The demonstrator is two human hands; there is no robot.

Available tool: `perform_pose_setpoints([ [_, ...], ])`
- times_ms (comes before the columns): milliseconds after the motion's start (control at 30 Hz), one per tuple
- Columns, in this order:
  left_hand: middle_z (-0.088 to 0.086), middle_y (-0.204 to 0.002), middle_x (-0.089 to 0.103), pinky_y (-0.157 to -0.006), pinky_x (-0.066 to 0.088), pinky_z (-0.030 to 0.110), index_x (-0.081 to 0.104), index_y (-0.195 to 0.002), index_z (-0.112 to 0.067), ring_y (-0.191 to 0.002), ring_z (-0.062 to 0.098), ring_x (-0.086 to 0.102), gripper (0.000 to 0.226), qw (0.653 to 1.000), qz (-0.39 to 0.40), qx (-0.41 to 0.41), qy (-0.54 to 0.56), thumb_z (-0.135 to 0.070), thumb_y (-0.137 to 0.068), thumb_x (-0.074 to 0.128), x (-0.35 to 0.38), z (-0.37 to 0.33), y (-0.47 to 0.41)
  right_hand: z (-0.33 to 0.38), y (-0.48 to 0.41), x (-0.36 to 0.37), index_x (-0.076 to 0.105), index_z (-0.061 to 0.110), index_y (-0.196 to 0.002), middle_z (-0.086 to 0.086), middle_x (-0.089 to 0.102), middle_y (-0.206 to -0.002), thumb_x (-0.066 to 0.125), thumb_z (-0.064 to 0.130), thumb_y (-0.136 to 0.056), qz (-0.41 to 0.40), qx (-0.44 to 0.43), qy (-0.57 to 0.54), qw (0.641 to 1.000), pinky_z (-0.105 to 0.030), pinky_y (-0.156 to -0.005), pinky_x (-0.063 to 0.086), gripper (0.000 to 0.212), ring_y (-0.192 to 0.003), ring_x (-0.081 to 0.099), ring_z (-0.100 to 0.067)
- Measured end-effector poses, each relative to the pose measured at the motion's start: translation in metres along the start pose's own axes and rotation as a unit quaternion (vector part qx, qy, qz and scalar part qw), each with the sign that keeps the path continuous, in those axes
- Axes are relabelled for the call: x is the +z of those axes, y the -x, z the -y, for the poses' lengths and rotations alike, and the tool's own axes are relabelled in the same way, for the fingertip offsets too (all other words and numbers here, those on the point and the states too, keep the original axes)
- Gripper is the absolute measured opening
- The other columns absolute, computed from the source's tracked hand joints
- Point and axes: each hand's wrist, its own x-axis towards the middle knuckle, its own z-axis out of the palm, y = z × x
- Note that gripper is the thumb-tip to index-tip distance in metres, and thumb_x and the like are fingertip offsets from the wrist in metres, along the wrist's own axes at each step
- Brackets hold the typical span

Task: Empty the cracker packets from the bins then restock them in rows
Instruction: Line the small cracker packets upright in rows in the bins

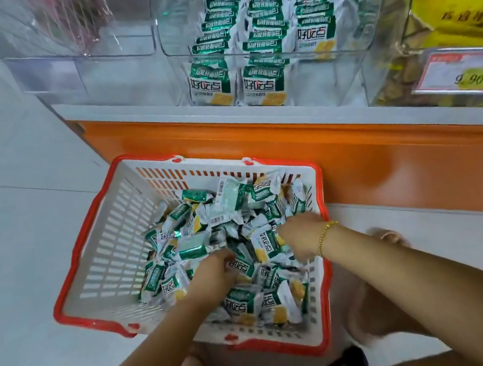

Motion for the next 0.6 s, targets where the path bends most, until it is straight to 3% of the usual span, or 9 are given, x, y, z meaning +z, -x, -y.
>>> perform_pose_setpoints([
  [67, 0.008, -0.112, 0.063, -0.059, 0.044, 0.018, 0.051, -0.131, -0.015, -0.076, 0.014, 0.057, 0.041, 0.999, 0.018, 0.013, -0.035, -0.007, -0.09, 0.052, 0.005, -0.005, -0.006, -0.007, 0.007, -0.008, 0.046, 0.009, -0.127, -0.004, 0.057, -0.099, 0.057, 0.019, -0.089, -0.023, -0.004, -0.054, 0.998, -0.03, -0.062, 0.046, 0.041, -0.085, 0.054, -0.02],
  [133, 0.01, -0.13, 0.055, -0.077, 0.05, 0.028, 0.046, -0.136, -0.015, -0.097, 0.021, 0.06, 0.048, 0.996, 0.033, 0.03, -0.075, -0.005, -0.089, 0.051, 0.002, -0.004, -0.013, -0.017, 0.014, -0.017, 0.038, 0.007, -0.135, -0.008, 0.058, -0.107, 0.054, 0.024, -0.092, -0.034, -0.004, -0.151, 0.988, -0.029, -0.061, 0.047, 0.049, -0.081, 0.055, -0.019],
  [233, 0.009, -0.135, 0.053, -0.087, 0.048, 0.033, 0.041, -0.14, -0.017, -0.113, 0.025, 0.056, 0.054, 0.992, 0.07, 0.022, -0.105, -0.009, -0.089, 0.057, -0.009, 0.001, -0.022, -0.033, 0.02, -0.028, 0.039, -0.005, -0.135, -0.015, 0.055, -0.096, 0.05, 0.027, -0.096, -0.039, -0.004, -0.334, 0.942, -0.022, -0.047, 0.037, 0.052, -0.058, 0.04, -0.012],
  [300, 0.01, -0.132, 0.055, -0.089, 0.05, 0.034, 0.038, -0.141, -0.019, -0.112, 0.025, 0.057, 0.061, 0.989, 0.101, 0.004, -0.106, -0.019, -0.087, 0.066, -0.013, 0.001, -0.025, -0.042, 0.023, -0.035, 0.048, -0.007, -0.126, -0.022, 0.052, -0.109, 0.048, 0.024, -0.097, -0.021, -0.012, -0.475, 0.88, -0.018, -0.055, 0.047, 0.043, -0.061, 0.036, -0.01],
  [367, 0.01, -0.133, 0.053, -0.091, 0.049, 0.036, 0.037, -0.142, -0.017, -0.115, 0.026, 0.055, 0.069, 0.99, 0.118, -0.021, -0.08, -0.028, -0.083, 0.072, -0.012, 0.0, -0.026, -0.05, 0.026, -0.036, 0.05, 0.008, -0.124, -0.01, 0.044, -0.13, 0.051, 0.02, -0.096, 0.018, -0.013, -0.639, 0.769, -0.032, -0.076, 0.058, 0.031, -0.09, 0.053, -0.016],
  [433, 0.01, -0.13, 0.053, -0.09, 0.049, 0.035, 0.041, -0.138, -0.014, -0.113, 0.025, 0.054, 0.071, 0.989, 0.125, -0.035, -0.075, -0.036, -0.079, 0.075, -0.01, -0.002, -0.026, -0.059, 0.025, -0.031, 0.033, 0.018, -0.146, -0.005, 0.026, -0.153, 0.058, 0.018, -0.091, 0.07, -0.032, -0.757, 0.649, -0.039, -0.075, 0.058, 0.06, -0.131, 0.041, -0.032],
  [500, 0.01, -0.12, 0.057, -0.082, 0.048, 0.032, 0.049, -0.129, -0.014, -0.105, 0.023, 0.056, 0.063, 0.988, 0.122, -0.037, -0.09, -0.04, -0.078, 0.076, -0.009, -0.002, -0.025, -0.066, 0.026, -0.027, 0.032, 0.02, -0.147, -0.012, 0.037, -0.151, 0.061, 0.019, -0.088, 0.103, -0.07, -0.8, 0.586, -0.04, -0.074, 0.058, 0.065, -0.126, 0.05, -0.034],
  [600, 0.007, -0.117, 0.059, -0.074, 0.047, 0.029, 0.056, -0.118, -0.015, -0.096, 0.021, 0.056, 0.05, 0.993, 0.102, -0.046, -0.024, -0.03, -0.076, 0.079, -0.01, -0.002, -0.021, -0.071, 0.034, -0.025, 0.052, 0.02, -0.131, -0.015, 0.064, -0.122, 0.071, 0.032, -0.078, 0.115, -0.135, -0.818, 0.548, -0.038, -0.074, 0.06, 0.057, -0.099, 0.066, -0.03],
])
